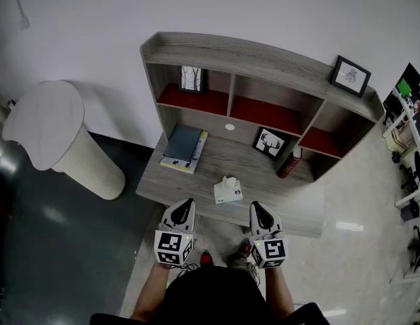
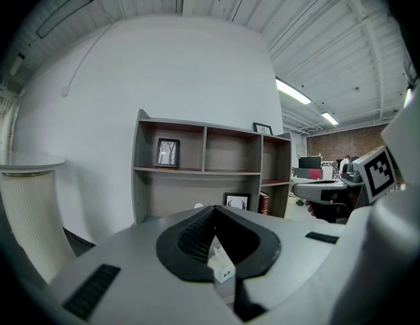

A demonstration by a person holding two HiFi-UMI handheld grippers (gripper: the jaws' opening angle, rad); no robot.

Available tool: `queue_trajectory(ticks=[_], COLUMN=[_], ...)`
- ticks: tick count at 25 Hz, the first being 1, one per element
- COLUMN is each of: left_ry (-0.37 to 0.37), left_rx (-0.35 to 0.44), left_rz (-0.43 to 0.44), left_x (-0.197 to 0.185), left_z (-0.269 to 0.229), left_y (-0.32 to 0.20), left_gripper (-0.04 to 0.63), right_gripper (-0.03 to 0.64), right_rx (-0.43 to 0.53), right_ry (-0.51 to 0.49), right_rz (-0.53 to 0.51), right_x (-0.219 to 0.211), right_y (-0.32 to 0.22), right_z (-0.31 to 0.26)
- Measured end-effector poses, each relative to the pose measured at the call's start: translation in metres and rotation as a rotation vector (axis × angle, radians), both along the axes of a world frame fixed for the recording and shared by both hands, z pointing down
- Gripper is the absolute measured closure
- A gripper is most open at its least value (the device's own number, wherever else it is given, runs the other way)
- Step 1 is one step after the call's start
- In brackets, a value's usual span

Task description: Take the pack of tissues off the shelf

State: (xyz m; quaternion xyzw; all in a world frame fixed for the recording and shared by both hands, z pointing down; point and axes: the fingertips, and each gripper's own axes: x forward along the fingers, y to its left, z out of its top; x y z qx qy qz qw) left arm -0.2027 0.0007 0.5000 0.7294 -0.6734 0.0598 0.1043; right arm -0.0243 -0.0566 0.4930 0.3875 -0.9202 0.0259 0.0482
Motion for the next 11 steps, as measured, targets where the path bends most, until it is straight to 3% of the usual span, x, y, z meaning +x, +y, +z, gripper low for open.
queue_trajectory(ticks=[11], left_ry=[0.001], left_rx=[-0.011], left_rz=[-0.008], left_x=[-0.0017], left_z=[0.0037], left_y=[0.0055], left_gripper=[0.589], right_gripper=[0.584], right_rx=[0.000], right_ry=[0.001], right_rz=[-0.012], right_x=[-0.0001], right_y=[0.0032], right_z=[0.0047])
